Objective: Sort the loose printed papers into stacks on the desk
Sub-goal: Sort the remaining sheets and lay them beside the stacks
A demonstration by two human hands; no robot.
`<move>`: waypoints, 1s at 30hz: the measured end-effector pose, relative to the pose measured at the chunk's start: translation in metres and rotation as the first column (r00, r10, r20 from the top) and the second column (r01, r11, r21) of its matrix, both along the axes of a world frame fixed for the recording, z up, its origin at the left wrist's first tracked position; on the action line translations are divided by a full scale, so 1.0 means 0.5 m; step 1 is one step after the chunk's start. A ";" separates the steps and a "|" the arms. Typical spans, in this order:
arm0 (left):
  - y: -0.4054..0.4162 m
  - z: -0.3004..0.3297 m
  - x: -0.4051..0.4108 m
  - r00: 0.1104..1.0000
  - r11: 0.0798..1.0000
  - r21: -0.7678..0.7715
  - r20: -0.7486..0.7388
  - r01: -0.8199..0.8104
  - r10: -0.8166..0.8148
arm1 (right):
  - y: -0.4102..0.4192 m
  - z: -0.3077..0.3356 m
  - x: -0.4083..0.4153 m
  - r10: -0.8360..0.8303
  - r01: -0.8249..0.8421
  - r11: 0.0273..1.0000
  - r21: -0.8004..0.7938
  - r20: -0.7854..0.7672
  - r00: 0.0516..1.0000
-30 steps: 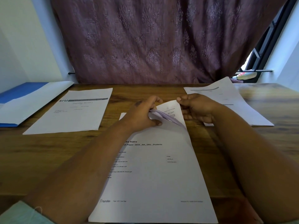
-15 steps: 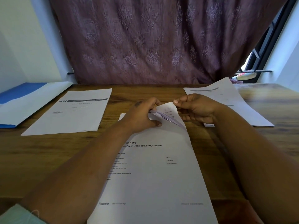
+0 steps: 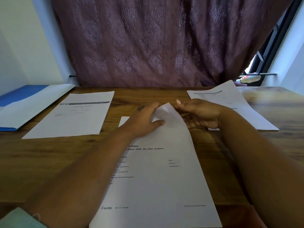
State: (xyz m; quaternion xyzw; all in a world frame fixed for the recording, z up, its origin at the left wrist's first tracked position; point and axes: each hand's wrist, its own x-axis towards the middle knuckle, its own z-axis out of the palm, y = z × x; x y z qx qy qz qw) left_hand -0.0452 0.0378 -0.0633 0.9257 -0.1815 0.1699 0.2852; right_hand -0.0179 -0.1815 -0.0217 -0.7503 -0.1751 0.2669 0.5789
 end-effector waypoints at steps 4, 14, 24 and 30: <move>-0.004 0.000 0.001 0.995 0.994 0.049 -0.009 -0.096 0.097 | 0.014 0.002 -0.022 0.199 -0.200 0.953 -0.228 -0.027 0.980; 0.074 0.053 -0.052 0.736 0.790 -0.154 -0.500 -0.593 0.455 | 0.043 -0.022 -0.010 -0.458 0.485 0.843 0.233 -0.163 0.874; -0.007 0.198 -0.170 0.948 0.582 -0.801 0.066 -0.136 0.312 | 0.084 0.204 -0.187 -0.746 0.479 0.641 0.600 0.633 0.205; -0.046 0.145 -0.211 0.923 0.667 -0.730 0.138 -0.151 0.360 | 0.081 0.142 -0.225 -0.736 0.504 0.650 0.569 0.636 0.230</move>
